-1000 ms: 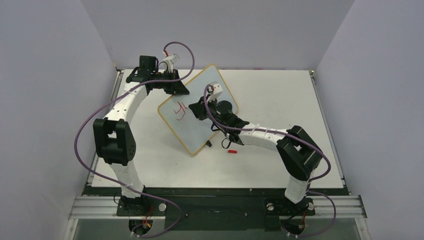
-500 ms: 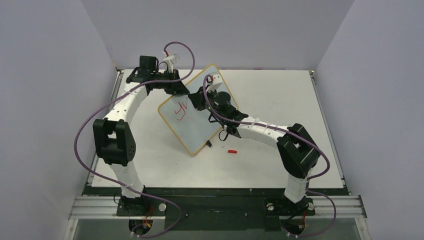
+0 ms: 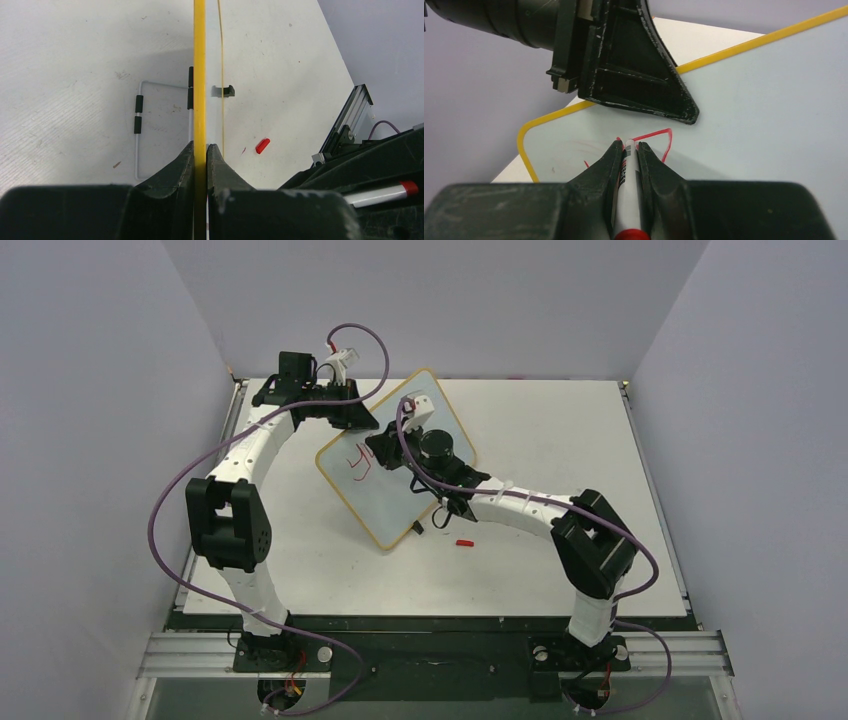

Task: Write a sentence on the whiteboard

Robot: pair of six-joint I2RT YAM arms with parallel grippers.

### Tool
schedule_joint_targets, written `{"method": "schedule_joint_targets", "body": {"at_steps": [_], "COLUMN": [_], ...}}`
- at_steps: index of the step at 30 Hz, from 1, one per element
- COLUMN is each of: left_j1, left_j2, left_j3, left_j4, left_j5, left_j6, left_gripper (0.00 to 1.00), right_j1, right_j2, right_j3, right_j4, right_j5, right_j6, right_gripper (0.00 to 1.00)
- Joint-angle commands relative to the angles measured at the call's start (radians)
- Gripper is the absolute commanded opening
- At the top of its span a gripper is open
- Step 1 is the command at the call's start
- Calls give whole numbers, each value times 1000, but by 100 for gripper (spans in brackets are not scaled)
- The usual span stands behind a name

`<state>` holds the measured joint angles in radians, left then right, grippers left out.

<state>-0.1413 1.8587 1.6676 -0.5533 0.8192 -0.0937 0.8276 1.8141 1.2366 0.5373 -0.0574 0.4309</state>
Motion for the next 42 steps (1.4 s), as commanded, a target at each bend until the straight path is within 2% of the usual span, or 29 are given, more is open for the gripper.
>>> {"method": "schedule_joint_targets", "body": {"at_steps": [1,17,42], "left_j1": [-1,-1,1], "left_j2": [-52,-57,-59], "left_j3": [12,6,-14], "left_j4": [101,110,139], "left_j5": [-29,-39,-36], "left_j6": [65,59,55], "left_gripper": [0,0,0], "right_j1": [18,-4,-50], "right_j2": [6,-163,-19], "right_j3": [0,-78,65], "right_j4": [-6,-64,-62], "right_j5": [-17,102,15], "right_j6": [-16,-60,-27], "right_gripper": [0,0,0]}}
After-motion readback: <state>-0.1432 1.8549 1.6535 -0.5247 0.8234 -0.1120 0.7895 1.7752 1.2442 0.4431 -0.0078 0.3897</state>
